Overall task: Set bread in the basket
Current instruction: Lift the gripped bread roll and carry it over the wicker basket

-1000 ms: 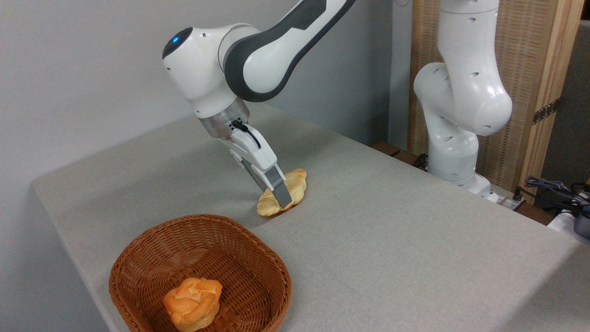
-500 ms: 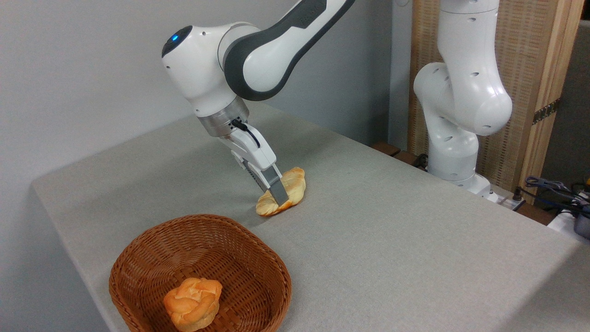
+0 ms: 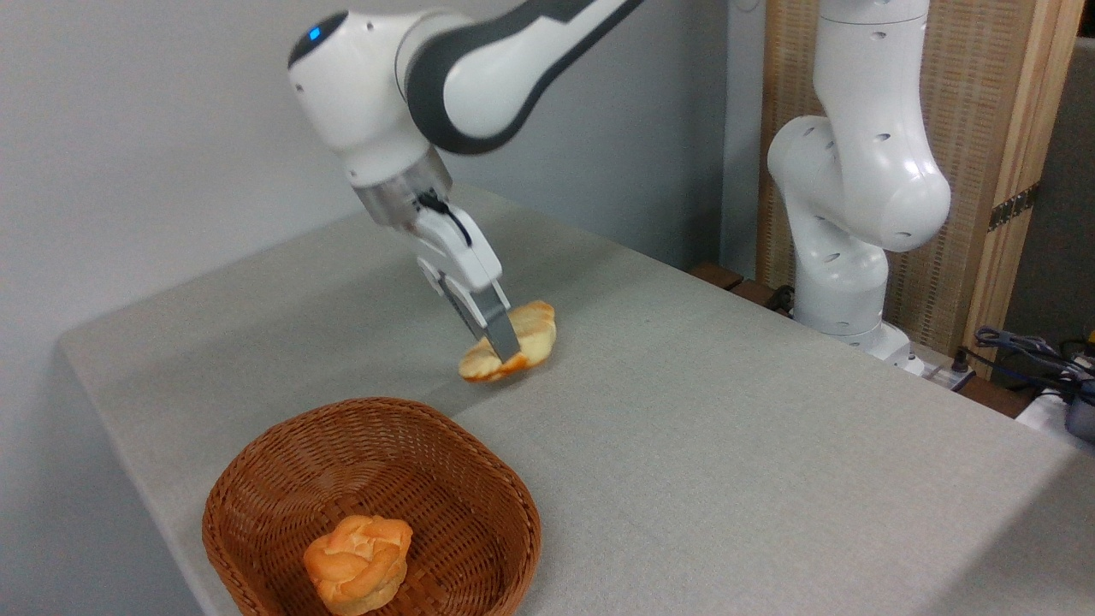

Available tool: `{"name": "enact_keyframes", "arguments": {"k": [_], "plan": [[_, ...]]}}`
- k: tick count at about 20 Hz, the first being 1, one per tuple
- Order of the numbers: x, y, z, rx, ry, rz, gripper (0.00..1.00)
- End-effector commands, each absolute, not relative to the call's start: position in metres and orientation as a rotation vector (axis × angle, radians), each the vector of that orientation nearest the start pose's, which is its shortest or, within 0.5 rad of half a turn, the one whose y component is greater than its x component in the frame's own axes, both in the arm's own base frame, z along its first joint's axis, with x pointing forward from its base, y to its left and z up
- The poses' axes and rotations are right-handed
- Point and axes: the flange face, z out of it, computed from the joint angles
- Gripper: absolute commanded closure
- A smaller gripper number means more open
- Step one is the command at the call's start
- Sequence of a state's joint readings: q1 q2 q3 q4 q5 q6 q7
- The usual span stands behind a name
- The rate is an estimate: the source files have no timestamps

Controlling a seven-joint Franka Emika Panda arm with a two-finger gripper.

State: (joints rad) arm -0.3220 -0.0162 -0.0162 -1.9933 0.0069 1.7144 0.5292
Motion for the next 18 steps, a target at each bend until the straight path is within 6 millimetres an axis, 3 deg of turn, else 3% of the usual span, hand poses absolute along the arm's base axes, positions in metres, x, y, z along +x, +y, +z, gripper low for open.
{"name": "enact_keyframes", "arguments": {"k": [1, 4, 8, 15, 18], "plan": [[0.495, -0.173, 0.493, -2.872, 1.328, 0.32, 0.59], [0.507, -0.169, 0.52, -2.886, 1.322, 0.192, 0.56], [0.537, -0.138, 0.553, -2.959, 1.259, -0.105, 0.56], [0.578, -0.078, 0.57, -2.984, 1.025, -0.51, 0.55], [0.591, -0.062, 0.561, -2.982, 0.96, -0.561, 0.49]]}}
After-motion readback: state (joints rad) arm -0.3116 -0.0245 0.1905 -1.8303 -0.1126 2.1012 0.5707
